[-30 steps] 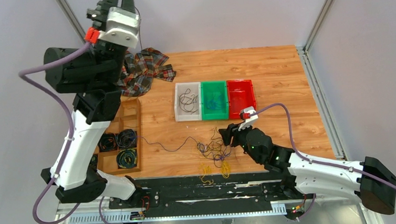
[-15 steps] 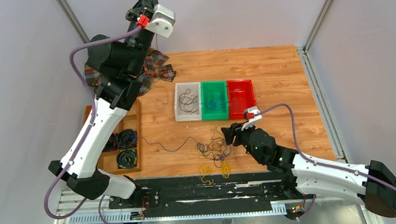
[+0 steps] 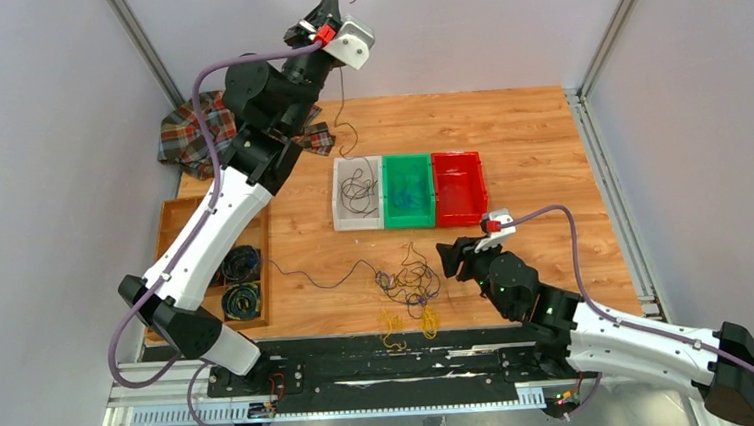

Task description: Untangle the cables

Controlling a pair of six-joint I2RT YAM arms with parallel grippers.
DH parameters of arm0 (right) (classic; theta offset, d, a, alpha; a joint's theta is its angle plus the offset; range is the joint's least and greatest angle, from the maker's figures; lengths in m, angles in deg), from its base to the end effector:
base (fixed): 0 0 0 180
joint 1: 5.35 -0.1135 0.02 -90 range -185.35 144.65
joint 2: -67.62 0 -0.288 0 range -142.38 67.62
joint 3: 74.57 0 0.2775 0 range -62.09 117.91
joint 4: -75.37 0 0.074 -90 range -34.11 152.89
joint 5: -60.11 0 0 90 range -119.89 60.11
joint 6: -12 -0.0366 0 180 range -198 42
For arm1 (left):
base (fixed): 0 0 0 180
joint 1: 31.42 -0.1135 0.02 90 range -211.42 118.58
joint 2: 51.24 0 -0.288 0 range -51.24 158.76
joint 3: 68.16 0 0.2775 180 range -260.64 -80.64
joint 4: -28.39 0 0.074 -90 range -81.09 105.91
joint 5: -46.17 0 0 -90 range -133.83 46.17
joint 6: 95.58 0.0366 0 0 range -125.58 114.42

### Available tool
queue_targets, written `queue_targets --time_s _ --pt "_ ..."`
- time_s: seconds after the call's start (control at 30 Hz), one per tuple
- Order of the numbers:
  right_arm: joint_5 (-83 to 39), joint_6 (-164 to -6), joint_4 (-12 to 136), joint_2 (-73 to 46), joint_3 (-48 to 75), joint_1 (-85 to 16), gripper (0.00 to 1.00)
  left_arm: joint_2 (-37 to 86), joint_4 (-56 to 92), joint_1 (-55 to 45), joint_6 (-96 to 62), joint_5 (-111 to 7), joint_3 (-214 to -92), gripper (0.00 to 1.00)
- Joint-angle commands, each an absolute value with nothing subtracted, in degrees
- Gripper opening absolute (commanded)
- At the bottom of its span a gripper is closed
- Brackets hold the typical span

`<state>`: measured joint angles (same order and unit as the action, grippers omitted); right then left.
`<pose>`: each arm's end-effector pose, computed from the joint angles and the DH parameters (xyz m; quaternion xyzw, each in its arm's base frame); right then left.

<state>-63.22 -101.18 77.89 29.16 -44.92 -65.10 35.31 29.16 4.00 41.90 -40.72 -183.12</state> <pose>0.1044 0.1390 0.2387 -0.0422 0.7376 0.2632 0.6204 0.2809 -0.1973 0.5869 0.3174 0.3948 0.1042 0.8559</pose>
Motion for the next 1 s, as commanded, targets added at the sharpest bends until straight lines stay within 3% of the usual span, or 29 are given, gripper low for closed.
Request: queue_targets --time_s 0.0,0.47,0.97 --pt "-66.52 -101.58 76.18 31.09 -45.98 -65.64 0.52 35.91 31.59 3.83 40.79 -40.22 -183.23 0.01" --pt "-67.11 -101.02 76.33 30.93 -45.75 -65.62 0.53 35.22 16.81 3.83 34.96 -39.32 -179.42 0.01" --pt "-67.84 -100.79 76.13 30.55 -45.30 -65.47 0.53 39.67 -6.07 6.28 21.92 -46.09 -191.43 0.00"
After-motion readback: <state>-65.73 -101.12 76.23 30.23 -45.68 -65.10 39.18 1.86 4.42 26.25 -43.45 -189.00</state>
